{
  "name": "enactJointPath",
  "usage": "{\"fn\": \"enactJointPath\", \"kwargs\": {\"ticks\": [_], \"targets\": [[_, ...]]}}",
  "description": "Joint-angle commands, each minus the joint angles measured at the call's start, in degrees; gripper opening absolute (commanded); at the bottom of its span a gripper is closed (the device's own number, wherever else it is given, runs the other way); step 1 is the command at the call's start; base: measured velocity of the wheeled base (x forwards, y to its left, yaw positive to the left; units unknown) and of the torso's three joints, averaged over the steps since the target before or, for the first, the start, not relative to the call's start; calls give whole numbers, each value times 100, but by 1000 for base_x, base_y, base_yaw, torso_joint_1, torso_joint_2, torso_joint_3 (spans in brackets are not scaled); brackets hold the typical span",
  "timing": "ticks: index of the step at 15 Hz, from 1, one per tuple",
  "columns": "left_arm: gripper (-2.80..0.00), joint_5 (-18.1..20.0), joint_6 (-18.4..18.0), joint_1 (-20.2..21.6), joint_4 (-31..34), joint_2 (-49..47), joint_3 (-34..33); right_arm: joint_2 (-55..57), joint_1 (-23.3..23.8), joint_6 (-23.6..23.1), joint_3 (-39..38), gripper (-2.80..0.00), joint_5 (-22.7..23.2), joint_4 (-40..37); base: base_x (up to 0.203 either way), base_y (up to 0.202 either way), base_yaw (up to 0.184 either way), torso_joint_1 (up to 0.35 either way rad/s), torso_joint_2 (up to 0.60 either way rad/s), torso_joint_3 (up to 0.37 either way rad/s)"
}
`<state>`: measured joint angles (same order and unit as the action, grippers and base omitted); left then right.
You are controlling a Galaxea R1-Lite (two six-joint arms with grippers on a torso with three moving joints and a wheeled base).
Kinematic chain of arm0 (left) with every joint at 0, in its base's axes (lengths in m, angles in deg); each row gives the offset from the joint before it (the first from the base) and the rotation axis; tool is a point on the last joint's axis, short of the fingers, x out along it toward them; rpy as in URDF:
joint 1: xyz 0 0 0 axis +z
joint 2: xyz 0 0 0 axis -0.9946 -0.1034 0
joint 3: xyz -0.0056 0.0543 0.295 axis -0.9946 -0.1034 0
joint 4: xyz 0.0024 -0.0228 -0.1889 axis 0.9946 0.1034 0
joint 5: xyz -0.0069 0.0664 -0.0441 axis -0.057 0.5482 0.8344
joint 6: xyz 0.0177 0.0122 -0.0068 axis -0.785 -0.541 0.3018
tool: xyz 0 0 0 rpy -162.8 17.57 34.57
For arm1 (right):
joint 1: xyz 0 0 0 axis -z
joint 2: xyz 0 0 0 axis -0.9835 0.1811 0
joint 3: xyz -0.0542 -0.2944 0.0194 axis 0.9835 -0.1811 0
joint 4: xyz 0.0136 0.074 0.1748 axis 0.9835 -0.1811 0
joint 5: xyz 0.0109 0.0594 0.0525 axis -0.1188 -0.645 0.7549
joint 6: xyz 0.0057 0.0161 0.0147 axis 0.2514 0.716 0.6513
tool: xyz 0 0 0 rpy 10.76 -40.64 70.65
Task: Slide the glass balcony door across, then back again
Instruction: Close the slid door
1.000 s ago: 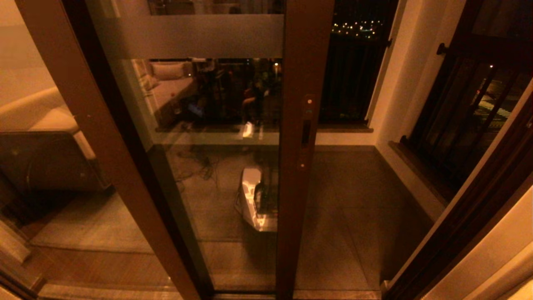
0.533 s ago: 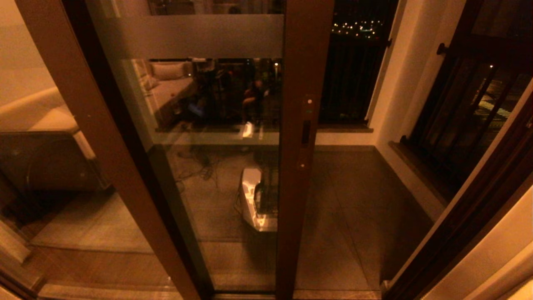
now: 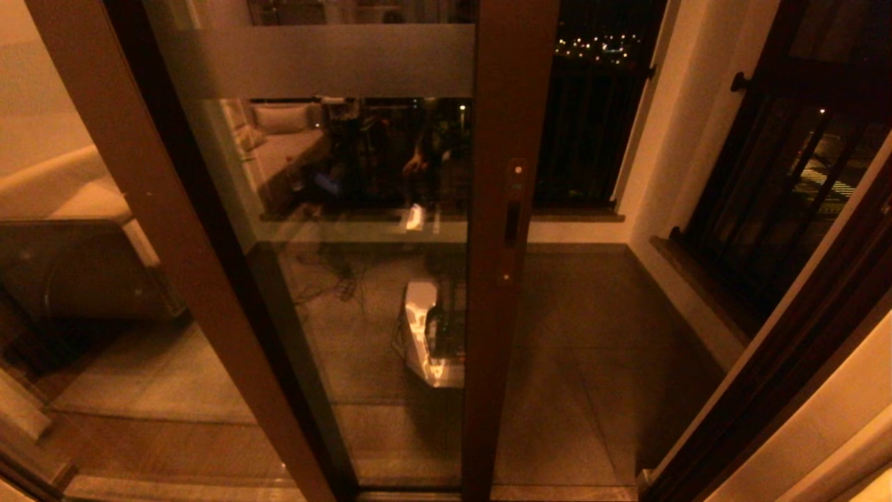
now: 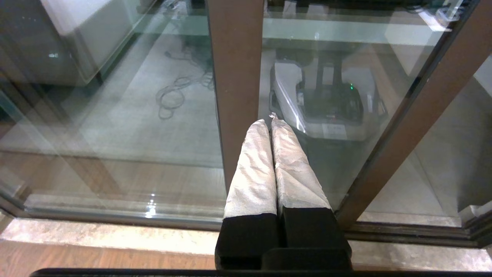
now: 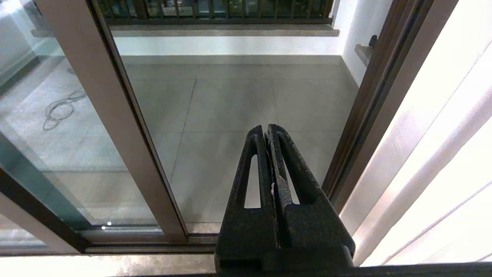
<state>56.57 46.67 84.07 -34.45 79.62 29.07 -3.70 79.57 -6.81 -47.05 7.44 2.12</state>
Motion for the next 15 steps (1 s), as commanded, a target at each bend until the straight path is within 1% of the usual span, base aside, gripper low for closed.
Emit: {"fn": "enactJointPath", "kwargs": {"ticks": [1,5,8,9,10,12,13,15], "targets": [[-280,-4,-2,0,7,-2,-1,0,0,-4,0,-280,2,-2,0,0,0,0,0,0],[-280,-4,5,0,7,-2,-1,0,0,13,0,-280,-6,-2,0,0,0,0,0,0],[-280,-4,-2,0,7,-2,-1,0,0,135,0,-280,-66,7,0,0,0,0,0,0],[-280,-4,-2,0,7,-2,-1,0,0,206,39,-280,-197,43,0,0,0,0,0,0],[-280,-4,-2,0,-2,-2,-1,9,0,277,273,-280,-228,69,0,0,0,0,0,0],[-280,-4,-1,0,6,-2,-1,334,-1,610,1350,-280,-81,-54,0,0,0,0,0,0],[-280,-4,-2,0,7,-2,-1,725,-1,700,1968,-280,58,-155,0,0,0,0,0,0],[-280,-4,7,0,7,-2,-1,1952,-1,807,3281,-280,477,-326,0,0,0,0,0,0]]}}
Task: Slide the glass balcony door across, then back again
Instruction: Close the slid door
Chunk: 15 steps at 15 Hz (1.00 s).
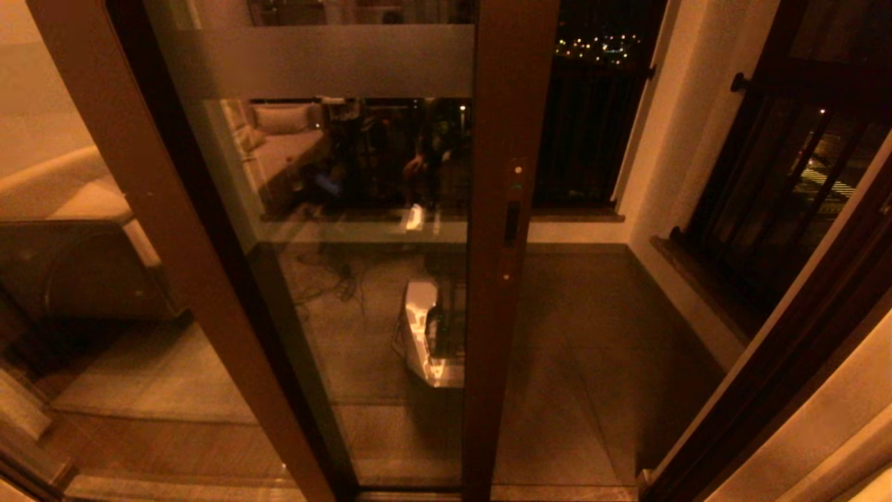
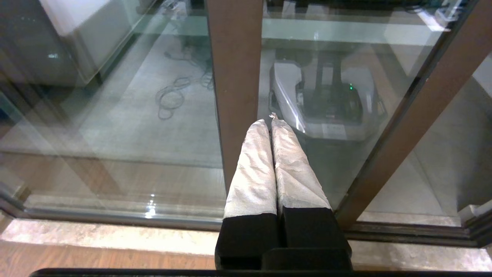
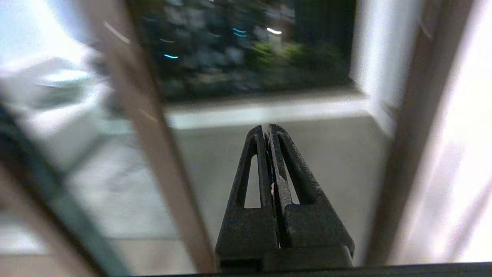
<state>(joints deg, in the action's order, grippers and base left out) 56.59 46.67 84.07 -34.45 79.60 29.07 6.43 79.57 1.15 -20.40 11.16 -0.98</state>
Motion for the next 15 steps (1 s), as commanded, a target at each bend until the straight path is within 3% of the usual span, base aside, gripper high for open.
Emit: {"fn": "enactJointPath", "kwargs": {"ticks": [1,5,8,9,11,15], "targets": [[-280,-6,3,0,-2,-1,-10,1544,-1,40,1155,-280,336,-82,0,0,0,0,0,0],[-280,-6,-2,0,7,-1,-1,3960,-53,114,2997,-280,1319,-526,0,0,0,0,0,0],[-280,-6,-2,0,-1,-1,-1,5188,-352,201,4599,-280,1606,-1797,0,0,0,0,0,0],[-280,-6,0,0,5,-1,-1,5421,-699,219,4928,-280,1607,-2240,0,0,0,0,0,0],[-280,-6,-2,0,7,-1,-1,5965,-1341,173,5120,-280,1020,-2517,0,0,0,0,0,0],[-280,-6,-2,0,-1,-1,-1,7146,-2645,139,5375,-280,-1575,-2575,0,0,0,0,0,0]]}}
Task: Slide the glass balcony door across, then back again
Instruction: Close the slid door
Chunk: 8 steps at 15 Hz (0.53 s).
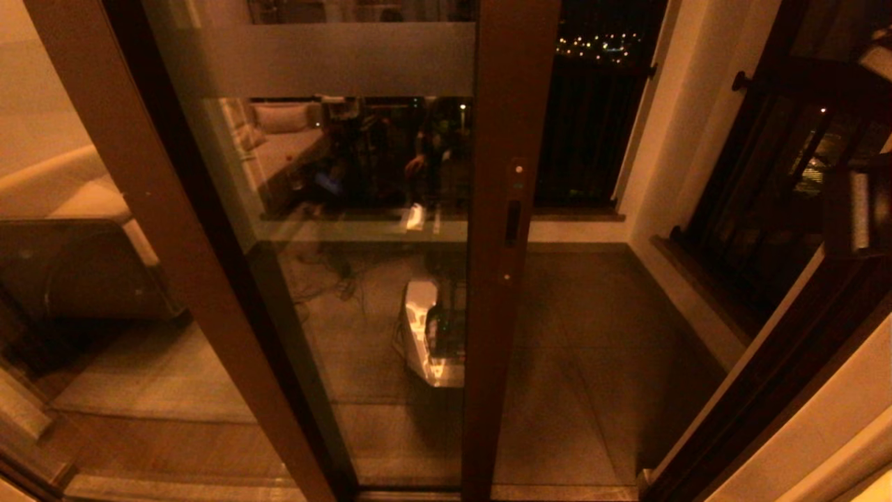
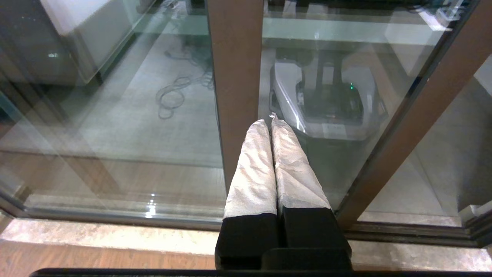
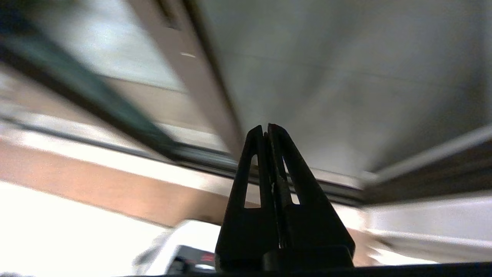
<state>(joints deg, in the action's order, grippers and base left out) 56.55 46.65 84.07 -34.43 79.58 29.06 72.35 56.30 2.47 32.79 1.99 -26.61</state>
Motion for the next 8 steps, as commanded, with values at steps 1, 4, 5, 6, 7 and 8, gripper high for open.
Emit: {"fn": "enactJointPath", "kwargs": {"ticks": [1,4,5,6,7,8], "targets": [[-280,-2,1,0,4,1,0,656,-566,19,83,-280,-932,68,0,0,0,0,0,0],[-280,-2,9,0,4,1,0,1107,-917,14,130,-280,-1564,743,0,0,0,0,0,0],[-280,-2,1,0,-4,1,0,1265,-967,-11,130,-280,-1738,839,0,0,0,0,0,0],[-280,-2,9,0,4,1,0,1302,-1085,-55,134,-280,-1783,875,0,0,0,0,0,0],[-280,3,0,0,4,1,0,1306,-1200,-39,133,-280,-1827,887,0,0,0,0,0,0],[-280,4,0,0,4,1,0,1334,-1309,-16,163,-280,-1843,924,0,0,0,0,0,0]]}}
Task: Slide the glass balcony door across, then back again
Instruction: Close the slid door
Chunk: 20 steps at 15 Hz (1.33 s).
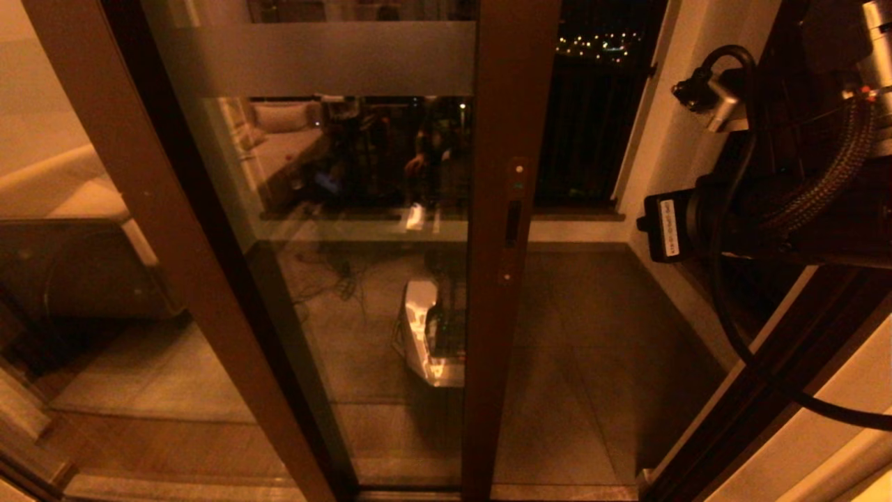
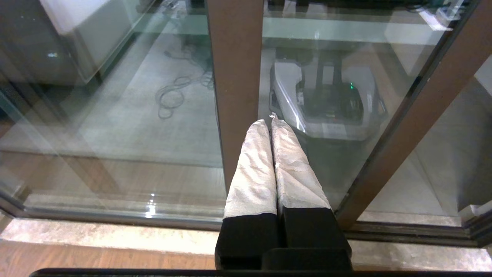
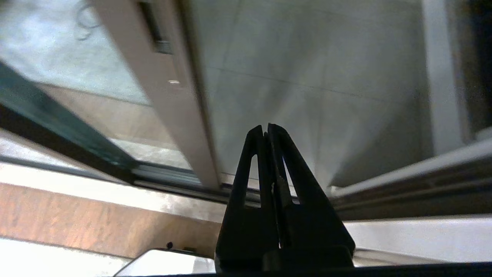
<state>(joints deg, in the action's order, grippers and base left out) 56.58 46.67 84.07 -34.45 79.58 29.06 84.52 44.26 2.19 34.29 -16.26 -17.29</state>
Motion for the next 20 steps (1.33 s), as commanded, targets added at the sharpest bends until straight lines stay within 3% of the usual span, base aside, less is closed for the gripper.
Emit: {"fn": "enactJointPath", "kwargs": {"ticks": [1,2,5,8,10,20], "targets": [[-280,-4,-2,0,7,1,0,190,-219,77,111,-280,-32,108,0,0,0,0,0,0],[-280,-4,-2,0,7,1,0,308,-279,165,178,-280,-80,188,0,0,0,0,0,0],[-280,-4,7,0,0,1,0,880,-609,313,345,-280,-848,718,0,0,0,0,0,0],[-280,-4,-2,0,7,1,0,1244,-658,408,299,-280,-1041,1108,0,0,0,0,0,0],[-280,-4,-2,0,0,1,0,1314,-737,410,305,-280,-1557,1289,0,0,0,0,0,0],[-280,-4,7,0,7,1,0,2006,-710,396,533,-280,-1564,1750,0,0,0,0,0,0]]}}
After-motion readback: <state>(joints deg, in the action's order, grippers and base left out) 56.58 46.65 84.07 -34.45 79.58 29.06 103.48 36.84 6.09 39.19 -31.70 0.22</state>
